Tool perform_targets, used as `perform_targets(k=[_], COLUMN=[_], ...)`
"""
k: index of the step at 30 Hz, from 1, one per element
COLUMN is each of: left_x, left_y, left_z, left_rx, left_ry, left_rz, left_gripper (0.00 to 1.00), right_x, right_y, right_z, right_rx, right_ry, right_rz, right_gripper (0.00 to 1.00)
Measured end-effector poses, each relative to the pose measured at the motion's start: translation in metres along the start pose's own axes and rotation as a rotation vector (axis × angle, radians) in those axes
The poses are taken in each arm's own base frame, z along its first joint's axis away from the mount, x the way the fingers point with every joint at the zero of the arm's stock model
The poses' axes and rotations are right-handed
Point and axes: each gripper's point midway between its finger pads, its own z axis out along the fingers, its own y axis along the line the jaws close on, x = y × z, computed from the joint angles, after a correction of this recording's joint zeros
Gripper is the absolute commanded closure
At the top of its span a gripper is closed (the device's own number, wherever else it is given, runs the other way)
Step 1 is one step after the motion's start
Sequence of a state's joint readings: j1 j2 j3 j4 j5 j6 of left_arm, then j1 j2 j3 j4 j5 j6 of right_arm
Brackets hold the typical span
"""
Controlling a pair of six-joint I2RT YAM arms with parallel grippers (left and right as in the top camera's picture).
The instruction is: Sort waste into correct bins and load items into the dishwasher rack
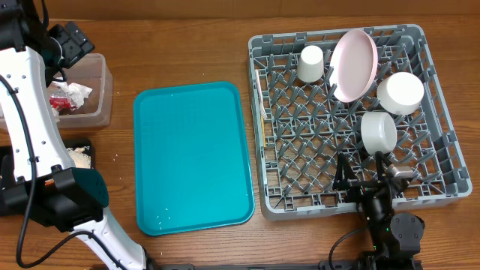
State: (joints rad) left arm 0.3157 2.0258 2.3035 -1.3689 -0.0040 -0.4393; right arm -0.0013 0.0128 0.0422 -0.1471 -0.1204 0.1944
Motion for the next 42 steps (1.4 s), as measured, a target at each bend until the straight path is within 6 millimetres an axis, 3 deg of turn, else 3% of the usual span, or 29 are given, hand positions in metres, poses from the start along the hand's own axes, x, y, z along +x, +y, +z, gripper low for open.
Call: perform_targets(k=[11,22,26,42], left_x=[0.000,0.000,0.000,0.000], left_y=[0.000,0.000,0.000,0.000], left_z=[0.000,0.000,0.000,0.000], left_rx=[0.000,0.000,0.000,0.000], left_ry=[0.000,0.000,0.000,0.000], left_rz=[0.000,0.000,0.000,0.000], left_gripper=[0.00,0.00,0.00,0.00], right_x=[-0.005,-0.021,-0.010,-0.010], right_y=[-0.022,-0.016,-0.019,-0.019], right_z=[-0.002,-0.001,0.000,0.000], right_rx=[0.101,0.069,0.082,0.083], right_ry=[-0.025,-0.111,-0.065,-0.064], right_rz=[0.001,-0.027,-0.034,-0.041], right_gripper=[0.00,0.00,0.00,0.00])
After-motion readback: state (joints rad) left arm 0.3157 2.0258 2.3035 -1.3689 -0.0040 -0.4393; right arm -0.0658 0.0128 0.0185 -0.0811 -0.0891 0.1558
